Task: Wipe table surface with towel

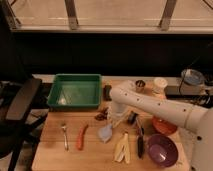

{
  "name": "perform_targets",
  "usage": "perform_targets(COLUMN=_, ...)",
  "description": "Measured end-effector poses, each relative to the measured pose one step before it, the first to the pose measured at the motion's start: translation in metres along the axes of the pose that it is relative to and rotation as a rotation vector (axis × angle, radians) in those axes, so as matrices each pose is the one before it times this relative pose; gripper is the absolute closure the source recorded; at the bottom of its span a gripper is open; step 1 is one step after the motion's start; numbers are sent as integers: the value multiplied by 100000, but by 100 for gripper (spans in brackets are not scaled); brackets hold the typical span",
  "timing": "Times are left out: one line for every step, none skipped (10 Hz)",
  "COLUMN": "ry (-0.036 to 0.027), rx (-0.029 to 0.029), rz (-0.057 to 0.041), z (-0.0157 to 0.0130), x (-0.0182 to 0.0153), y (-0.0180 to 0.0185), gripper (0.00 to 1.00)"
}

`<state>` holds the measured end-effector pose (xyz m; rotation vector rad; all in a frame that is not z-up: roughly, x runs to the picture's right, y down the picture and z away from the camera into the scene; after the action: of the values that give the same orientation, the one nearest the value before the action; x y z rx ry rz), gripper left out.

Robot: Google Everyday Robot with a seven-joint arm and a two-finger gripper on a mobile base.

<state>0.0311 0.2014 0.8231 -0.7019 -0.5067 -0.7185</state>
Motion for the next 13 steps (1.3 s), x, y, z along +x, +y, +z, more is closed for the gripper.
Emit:
perform_targets(ry=-1034, rx=879, rz=-2333, z=352, x=-1116, y=-1766, gripper=100)
perform_targets(ry=-1269, rx=939, rz=-1510, z=362, x=-1242, y=-1233, gripper=100)
perform_targets(ry=-1379, rx=298, rz=-336, z=365, x=-1193, y=-254, gripper=100)
perform_targets(ry=-1239, rx=-76, rz=-19, z=337, x=-1162, y=217, gripper=100)
perform_targets(ry=-1541, rx=-632, rz=742, z=364, x=-1459, y=1149, gripper=100)
perform_targets(ry=-909, rx=-1188, rz=1662, z=245, x=-881, y=1350, gripper=100)
perform_targets(ry=-490, rx=-1725, rz=2505, z=165, x=-570, y=1793, gripper=100)
perform_targets(ry=-26, rx=-1184, rz=2364, z=-76, x=224, y=1468, gripper=100)
perform_targets(ry=964, rx=-2332, rz=3030, z=-281, x=1164, y=1933, gripper=100)
perform_targets(ry=1375, rx=-1742, rz=2186, z=-357, x=1420, y=1382, gripper=100)
perform_targets(ry=1762, rx=-1418, rz=1065, z=-435, x=1617, y=807, gripper=100)
perform_targets(ry=1575, rx=-771, rz=308, z=-454, x=1466, y=32, gripper=100)
perform_targets(ry=1480, rx=-81, rz=-425, z=-543, x=1542, y=-639, gripper=100)
